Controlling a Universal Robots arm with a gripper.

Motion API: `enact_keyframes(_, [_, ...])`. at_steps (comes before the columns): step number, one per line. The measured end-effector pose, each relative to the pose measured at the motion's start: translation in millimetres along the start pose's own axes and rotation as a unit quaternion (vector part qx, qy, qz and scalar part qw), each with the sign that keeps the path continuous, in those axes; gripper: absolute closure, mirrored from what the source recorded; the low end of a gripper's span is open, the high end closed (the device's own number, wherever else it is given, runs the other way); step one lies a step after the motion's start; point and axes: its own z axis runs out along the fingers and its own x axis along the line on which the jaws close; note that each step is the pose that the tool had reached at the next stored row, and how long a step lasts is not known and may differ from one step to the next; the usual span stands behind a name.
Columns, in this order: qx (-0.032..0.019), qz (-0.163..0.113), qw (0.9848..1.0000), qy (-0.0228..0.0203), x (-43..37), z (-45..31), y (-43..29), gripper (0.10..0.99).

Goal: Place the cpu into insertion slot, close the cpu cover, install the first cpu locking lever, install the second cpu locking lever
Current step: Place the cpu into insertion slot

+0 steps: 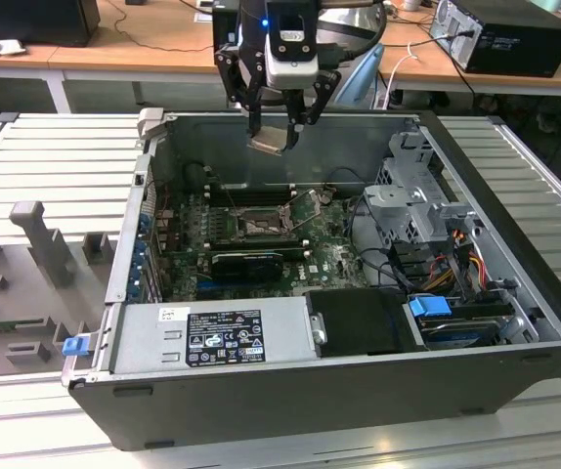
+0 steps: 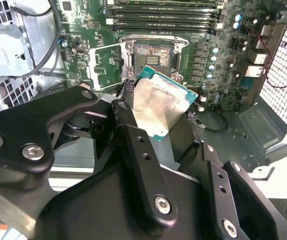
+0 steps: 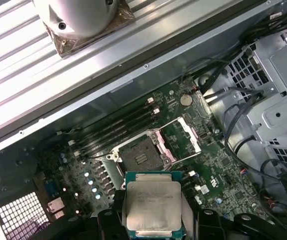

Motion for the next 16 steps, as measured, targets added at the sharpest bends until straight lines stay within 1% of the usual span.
enact_keyframes(3, [-0.0002,0.010,1.0000,-0.0008,0.0,0.1,0.0,0.557])
enact_keyframes(6, [-0.0007,0.032,0.9995,-0.0029,0.0,0.3,0.0,0.557])
enact_keyframes(8, [-0.0010,0.041,0.9991,-0.0037,0.0,0.4,0.0,0.557])
enact_keyframes(9, [-0.0012,0.052,0.9987,-0.0046,0.0,0.5,0.0,0.557])
enact_keyframes(11, [-0.0014,0.060,0.9982,-0.0054,0.0,0.6,-0.1,0.557])
enact_keyframes(14, [-0.0020,0.086,0.9963,-0.0077,0.0,0.8,-0.1,0.557])
enact_keyframes(16, [-0.0022,0.095,0.9954,-0.0085,0.0,0.9,-0.1,0.557])
